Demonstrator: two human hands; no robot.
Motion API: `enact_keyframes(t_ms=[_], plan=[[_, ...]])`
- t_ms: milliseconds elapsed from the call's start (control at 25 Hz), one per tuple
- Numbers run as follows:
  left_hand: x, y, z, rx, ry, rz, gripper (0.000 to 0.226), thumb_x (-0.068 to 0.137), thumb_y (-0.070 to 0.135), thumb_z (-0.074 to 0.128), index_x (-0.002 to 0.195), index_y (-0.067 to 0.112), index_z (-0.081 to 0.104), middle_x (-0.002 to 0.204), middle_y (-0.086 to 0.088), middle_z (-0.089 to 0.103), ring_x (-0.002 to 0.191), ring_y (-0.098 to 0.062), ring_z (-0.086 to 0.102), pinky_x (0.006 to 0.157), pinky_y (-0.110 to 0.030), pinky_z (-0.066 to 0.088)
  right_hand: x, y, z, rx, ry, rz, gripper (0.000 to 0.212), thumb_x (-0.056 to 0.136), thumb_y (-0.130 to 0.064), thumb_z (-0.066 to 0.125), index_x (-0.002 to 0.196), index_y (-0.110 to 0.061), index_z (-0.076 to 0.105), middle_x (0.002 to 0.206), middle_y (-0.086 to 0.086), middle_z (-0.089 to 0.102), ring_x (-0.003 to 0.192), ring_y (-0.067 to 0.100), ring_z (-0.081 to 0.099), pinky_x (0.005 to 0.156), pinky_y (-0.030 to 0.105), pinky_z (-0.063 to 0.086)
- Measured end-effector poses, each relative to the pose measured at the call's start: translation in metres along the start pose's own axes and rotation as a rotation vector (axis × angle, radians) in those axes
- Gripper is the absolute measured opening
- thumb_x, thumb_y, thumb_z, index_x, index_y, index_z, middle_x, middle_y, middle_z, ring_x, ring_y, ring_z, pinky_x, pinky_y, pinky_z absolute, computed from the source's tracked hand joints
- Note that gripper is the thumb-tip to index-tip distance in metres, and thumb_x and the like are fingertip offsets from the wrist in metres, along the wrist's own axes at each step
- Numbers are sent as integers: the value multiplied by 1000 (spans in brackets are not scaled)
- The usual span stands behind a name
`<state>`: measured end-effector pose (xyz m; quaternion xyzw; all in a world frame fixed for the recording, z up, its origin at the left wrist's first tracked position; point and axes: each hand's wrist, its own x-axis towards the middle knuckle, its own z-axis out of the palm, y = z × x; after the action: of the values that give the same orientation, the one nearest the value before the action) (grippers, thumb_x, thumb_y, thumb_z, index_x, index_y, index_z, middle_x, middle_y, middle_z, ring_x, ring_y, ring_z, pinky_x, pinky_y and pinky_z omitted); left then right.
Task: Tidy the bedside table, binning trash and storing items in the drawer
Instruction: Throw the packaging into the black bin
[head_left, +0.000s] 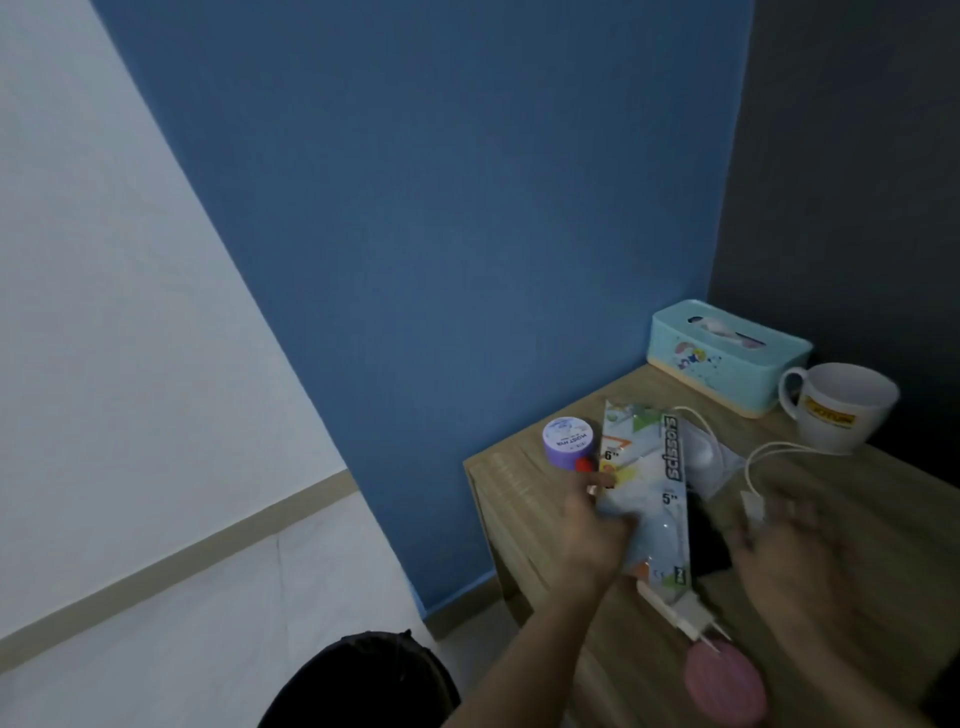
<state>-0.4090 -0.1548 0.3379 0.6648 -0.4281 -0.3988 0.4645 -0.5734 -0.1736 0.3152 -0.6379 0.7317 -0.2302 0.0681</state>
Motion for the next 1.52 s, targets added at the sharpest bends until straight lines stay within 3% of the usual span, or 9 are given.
enact_keyframes(t_ms=[80,200,360,480,680,920,1200,1320,1520], plan=[[-5,-9,-27,-42,46,-56,30,79,10,66,99,25,50,93,10,57,93,-20,62,75,-31,55,-9,-30,8,27,50,-234,41,79,-15,63,115,4,57,111,29,60,101,44,56,85,52,47],[-16,-19,-72,-53,128,-52,30,80,6,65,103,19,51,90,8,55,85,-15,58,56,-11,49,-29,-75,28,131,-72,-422,41,79,-12,60,117,2,58,119,23,61,109,40,57,92,49,47],[-38,-48,-139,-69,257,-79,29,75,5,67,90,25,52,92,3,58,83,-17,59,74,-33,55,-71,-127,63,132,-200,-582,49,82,-29,35,115,-3,62,115,17,66,103,32,64,88,43,50],[-65,-88,-188,-90,356,-175,29,65,19,65,90,27,53,98,-1,61,90,-26,64,78,-48,57,-90,-138,98,-36,-330,-609,62,90,-43,26,123,1,55,128,23,57,116,37,56,97,44,42],[-98,-170,-234,-51,455,-322,26,73,-2,61,89,16,54,96,-9,65,89,-27,63,73,-34,54,-105,-144,123,-242,-368,-622,93,87,-58,-4,122,7,53,133,29,49,123,45,46,102,47,25],[-126,-241,-241,59,363,-564,28,75,-2,55,96,18,52,100,-5,58,92,-28,61,81,-44,56,-113,-151,132,-233,-315,-594,81,86,-52,17,130,12,40,140,34,37,130,47,33,106,52,25],[-131,-269,-235,60,420,-614,29,78,-7,48,97,16,52,99,-4,57,91,-30,62,78,-49,57,-131,-161,138,-200,-277,-590,80,80,-49,26,137,7,32,146,30,29,138,43,21,111,50,12],[-131,-272,-231,21,485,-658,30,79,-8,43,95,16,53,98,-6,59,89,-30,63,78,-49,57,-180,-168,161,-105,-430,-741,76,85,-48,28,140,4,29,149,24,28,139,37,23,112,45,15],[-147,-284,-235,128,608,-764,29,77,3,39,95,21,52,105,-8,64,93,-32,62,81,-43,55,-227,-167,202,-187,-996,-820,79,93,-44,38,146,-3,-5,156,13,-12,144,25,-11,118,39,9]])
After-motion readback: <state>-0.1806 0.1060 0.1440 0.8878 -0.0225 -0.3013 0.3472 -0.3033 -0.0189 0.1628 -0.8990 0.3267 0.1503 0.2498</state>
